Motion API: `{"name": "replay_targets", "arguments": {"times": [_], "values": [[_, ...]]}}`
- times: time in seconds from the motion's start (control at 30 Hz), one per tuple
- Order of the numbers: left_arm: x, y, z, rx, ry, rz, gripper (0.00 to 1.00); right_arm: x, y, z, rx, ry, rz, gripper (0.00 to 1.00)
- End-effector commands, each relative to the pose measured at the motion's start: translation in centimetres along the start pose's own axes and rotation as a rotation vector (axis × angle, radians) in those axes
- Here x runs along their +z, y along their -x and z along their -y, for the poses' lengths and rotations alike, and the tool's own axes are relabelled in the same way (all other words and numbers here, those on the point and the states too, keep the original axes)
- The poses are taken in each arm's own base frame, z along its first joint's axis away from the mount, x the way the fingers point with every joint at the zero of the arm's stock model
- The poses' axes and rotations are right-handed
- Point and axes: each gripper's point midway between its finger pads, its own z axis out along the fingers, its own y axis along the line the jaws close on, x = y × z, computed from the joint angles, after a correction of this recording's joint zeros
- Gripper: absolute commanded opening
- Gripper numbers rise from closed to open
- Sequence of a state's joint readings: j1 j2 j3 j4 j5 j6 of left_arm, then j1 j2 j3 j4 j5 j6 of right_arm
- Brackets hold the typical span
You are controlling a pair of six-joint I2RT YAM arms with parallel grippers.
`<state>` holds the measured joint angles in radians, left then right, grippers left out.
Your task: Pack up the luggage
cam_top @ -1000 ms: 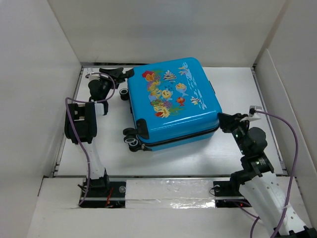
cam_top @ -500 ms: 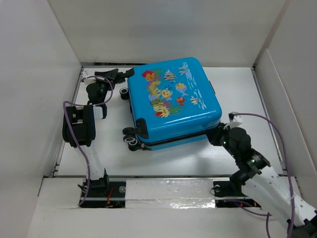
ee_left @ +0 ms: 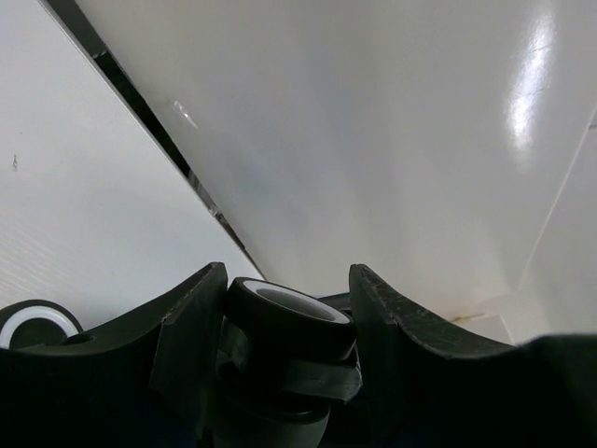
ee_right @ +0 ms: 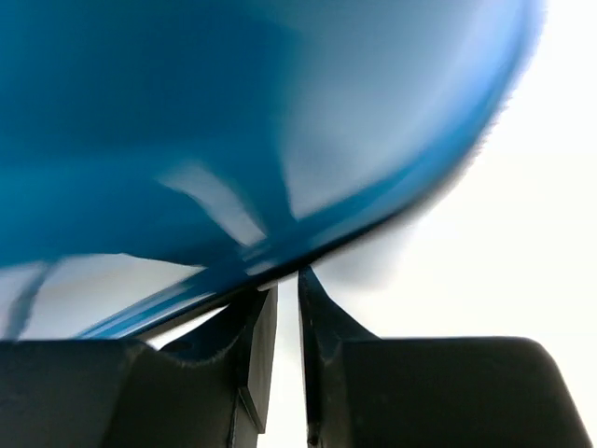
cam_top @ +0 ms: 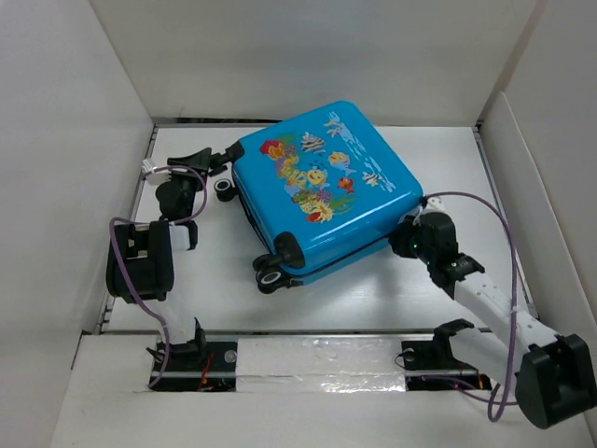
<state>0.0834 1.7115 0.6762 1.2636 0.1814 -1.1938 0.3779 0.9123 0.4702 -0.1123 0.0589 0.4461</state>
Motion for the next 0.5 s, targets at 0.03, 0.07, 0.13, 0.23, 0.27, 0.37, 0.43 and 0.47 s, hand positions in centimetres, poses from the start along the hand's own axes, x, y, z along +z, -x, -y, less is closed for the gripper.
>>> {"name": "replay_targets", "arguments": {"times": [0.03,0.07,0.13,0.23,0.27,0.37,0.43,0.47], "values": [[-3.5,-3.2,5.0,-0.030,-0.229,-0.102,0.00,1.8,11.6,-2.3,-0.027,0.140,0.283,0.23],[-4.1,-3.8,5.0,-0.037,-0.230,-0.110,0.00,2.4,12.2,-2.6,-0.034,0.152,0.268,0.23],[-5.8,-4.2,4.5,-0.049,-0.218,-0.105,0.00,3.0,14.5,-4.1,-0.062,0.185,0.263,0.23],[-7.8,-4.2,4.1,-0.042,-0.199,-0.093,0.00,4.9,16.1,-5.7,-0.047,0.252,0.277,0.23],[-8.2,-4.2,4.0,-0.037,-0.195,-0.089,0.00,5.9,16.7,-6.1,-0.045,0.265,0.273,0.23],[-9.7,-4.2,3.6,-0.018,-0.157,-0.076,0.00,6.8,18.3,-8.0,-0.071,0.301,0.272,0.23],[-10.8,-4.8,3.8,-0.005,-0.137,-0.071,0.00,7.6,18.5,-8.3,-0.070,0.314,0.262,0.23],[-11.2,-4.8,4.0,0.014,-0.137,-0.063,0.00,7.6,18.6,-8.4,-0.075,0.321,0.259,0.23]]}}
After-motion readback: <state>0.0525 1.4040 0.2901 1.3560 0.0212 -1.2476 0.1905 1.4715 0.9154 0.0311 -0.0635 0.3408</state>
